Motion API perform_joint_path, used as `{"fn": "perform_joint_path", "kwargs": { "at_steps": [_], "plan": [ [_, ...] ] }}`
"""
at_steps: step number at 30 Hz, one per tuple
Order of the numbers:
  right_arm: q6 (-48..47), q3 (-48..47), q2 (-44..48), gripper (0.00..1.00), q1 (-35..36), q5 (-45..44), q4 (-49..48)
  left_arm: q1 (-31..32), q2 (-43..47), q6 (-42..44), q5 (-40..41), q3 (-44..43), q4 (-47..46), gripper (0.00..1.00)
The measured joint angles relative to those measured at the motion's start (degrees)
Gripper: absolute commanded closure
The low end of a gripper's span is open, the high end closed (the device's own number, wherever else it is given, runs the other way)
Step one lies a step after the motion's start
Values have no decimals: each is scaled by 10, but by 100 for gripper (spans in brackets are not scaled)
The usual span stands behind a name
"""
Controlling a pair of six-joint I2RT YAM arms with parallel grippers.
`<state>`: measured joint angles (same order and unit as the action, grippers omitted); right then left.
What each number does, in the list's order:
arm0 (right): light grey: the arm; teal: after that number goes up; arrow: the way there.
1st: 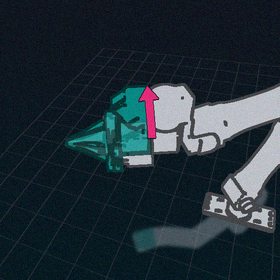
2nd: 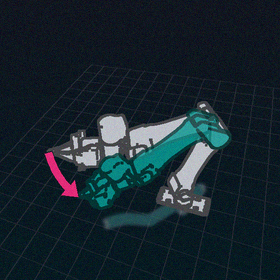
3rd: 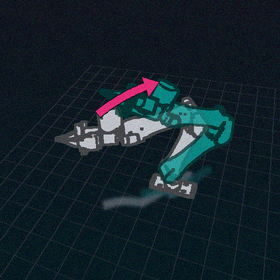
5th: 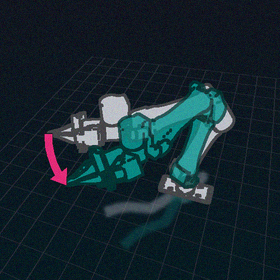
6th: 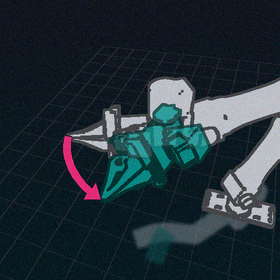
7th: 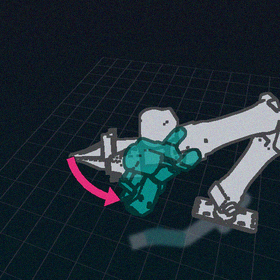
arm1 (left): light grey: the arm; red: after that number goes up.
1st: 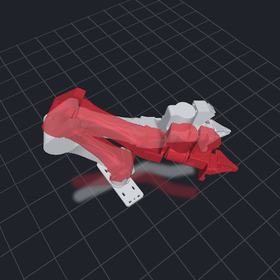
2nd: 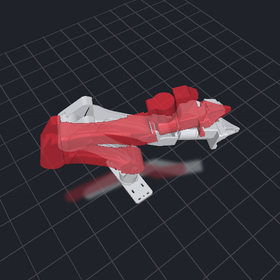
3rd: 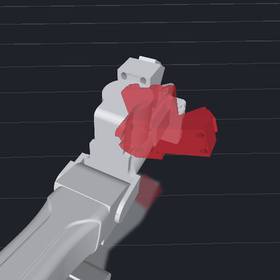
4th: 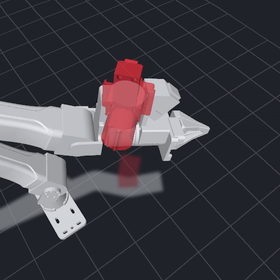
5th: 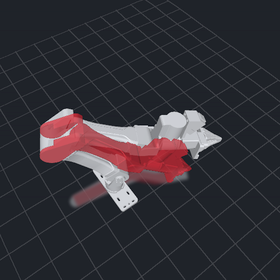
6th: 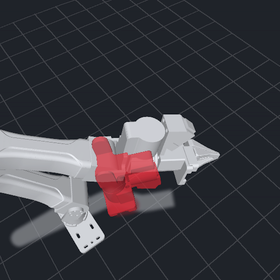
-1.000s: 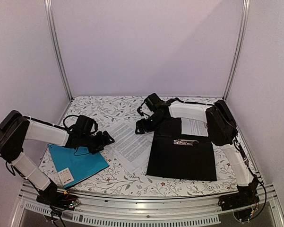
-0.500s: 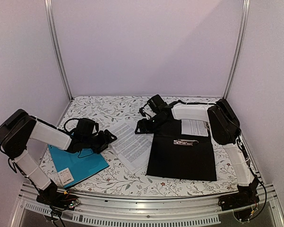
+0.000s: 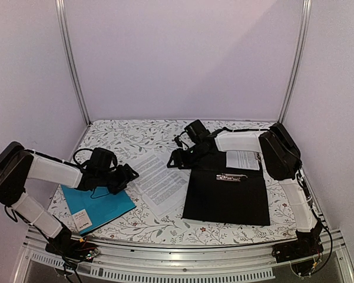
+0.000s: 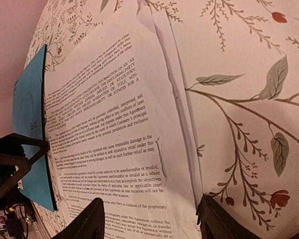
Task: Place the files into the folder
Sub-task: Pick up the file from the center of the board.
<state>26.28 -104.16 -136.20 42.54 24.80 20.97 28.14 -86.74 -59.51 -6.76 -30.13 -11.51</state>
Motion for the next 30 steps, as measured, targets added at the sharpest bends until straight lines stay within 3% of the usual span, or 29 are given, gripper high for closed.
{"fn": "perform_joint_path", "kwargs": {
  "at_steps": [6,20,30],
  "plan": [
    [0,2,1,37,-2,-2,0,0,4,3,0,2,12,22],
    [33,23,1,47,-10,59,-27,0,-75,-6,-21,-18,-108,24],
    [63,35,1,65,-9,84,-38,-11,-61,15,-18,-29,-59,24]
  ]
}}
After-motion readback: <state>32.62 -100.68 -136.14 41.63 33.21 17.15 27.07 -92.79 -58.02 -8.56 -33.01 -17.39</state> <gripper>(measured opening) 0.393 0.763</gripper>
